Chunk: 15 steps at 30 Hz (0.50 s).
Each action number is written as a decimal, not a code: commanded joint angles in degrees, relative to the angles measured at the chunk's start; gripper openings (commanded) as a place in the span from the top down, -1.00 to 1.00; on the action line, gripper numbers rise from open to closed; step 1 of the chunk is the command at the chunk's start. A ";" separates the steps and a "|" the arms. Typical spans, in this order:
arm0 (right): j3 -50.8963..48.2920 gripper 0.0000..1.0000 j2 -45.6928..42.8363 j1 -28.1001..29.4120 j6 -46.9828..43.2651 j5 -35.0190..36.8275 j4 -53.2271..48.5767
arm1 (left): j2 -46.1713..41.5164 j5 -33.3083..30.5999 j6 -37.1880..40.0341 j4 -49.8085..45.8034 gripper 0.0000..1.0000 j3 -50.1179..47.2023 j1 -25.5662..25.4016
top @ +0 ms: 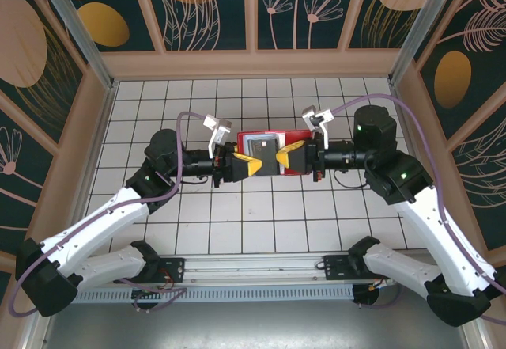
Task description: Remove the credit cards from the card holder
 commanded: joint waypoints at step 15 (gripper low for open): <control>-0.19 1.00 -2.31 -0.34 -1.55 1.10 0.01 | -2.31 -0.26 0.39 3.85 0.64 0.32 0.08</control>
